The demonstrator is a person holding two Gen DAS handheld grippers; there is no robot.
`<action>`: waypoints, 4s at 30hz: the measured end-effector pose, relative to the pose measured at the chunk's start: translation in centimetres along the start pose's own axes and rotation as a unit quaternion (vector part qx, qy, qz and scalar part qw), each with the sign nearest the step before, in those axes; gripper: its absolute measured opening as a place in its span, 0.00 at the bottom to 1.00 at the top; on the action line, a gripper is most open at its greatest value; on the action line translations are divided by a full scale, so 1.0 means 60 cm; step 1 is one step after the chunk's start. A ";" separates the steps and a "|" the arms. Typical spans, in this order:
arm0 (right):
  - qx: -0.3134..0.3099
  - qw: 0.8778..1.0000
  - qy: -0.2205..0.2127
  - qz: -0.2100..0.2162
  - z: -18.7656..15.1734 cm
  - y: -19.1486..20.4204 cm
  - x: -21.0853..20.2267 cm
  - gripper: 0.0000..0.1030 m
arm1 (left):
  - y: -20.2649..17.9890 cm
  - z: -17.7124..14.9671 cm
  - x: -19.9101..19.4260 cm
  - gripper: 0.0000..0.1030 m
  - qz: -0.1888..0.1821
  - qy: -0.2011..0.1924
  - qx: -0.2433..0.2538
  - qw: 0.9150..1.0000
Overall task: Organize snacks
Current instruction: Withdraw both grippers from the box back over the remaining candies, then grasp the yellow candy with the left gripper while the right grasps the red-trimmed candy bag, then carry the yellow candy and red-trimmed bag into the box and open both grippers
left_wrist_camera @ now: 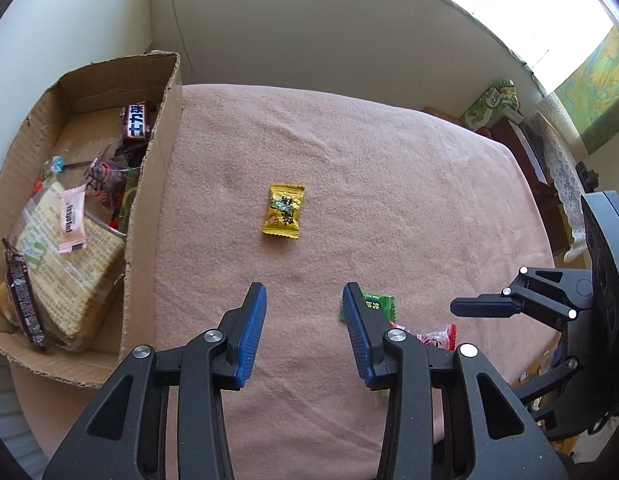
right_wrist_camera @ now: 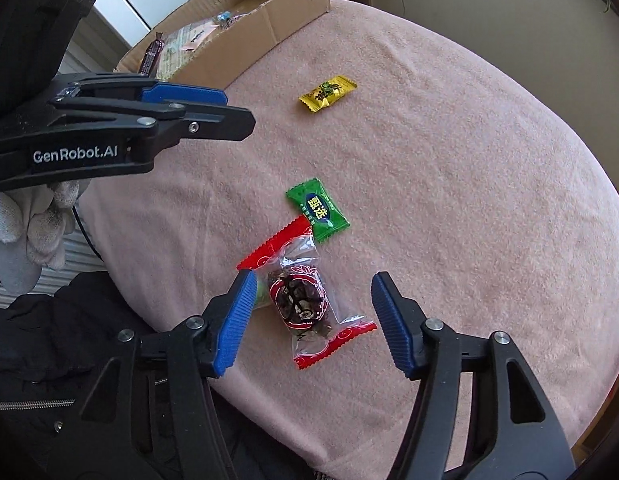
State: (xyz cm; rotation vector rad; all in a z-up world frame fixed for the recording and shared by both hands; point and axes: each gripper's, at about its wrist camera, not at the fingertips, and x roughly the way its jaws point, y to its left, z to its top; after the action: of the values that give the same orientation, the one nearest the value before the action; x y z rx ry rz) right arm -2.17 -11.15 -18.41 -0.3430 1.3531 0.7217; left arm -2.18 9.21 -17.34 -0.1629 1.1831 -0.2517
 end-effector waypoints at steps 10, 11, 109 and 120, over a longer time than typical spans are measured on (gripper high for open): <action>-0.022 0.999 0.016 -0.016 -0.009 0.019 0.035 0.62 | -0.005 0.058 0.060 0.37 0.023 0.017 0.002 1.000; -0.025 0.999 0.017 -0.018 -0.009 0.021 0.037 0.62 | -0.004 0.062 0.066 0.37 0.024 0.020 -0.002 1.000; -0.066 0.996 -0.067 -0.008 0.358 0.130 0.029 0.34 | 0.205 0.007 -0.123 0.21 0.098 -0.094 -0.127 0.983; -0.065 0.996 -0.067 0.002 0.378 0.139 0.040 0.35 | 0.211 0.013 -0.115 0.22 0.098 -0.090 -0.129 0.983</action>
State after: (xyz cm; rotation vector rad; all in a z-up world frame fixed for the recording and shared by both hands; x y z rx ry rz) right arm 9.77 9.62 -14.46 -0.3884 1.1837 0.8241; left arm -2.54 23.31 -14.16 -0.2878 1.0401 0.0891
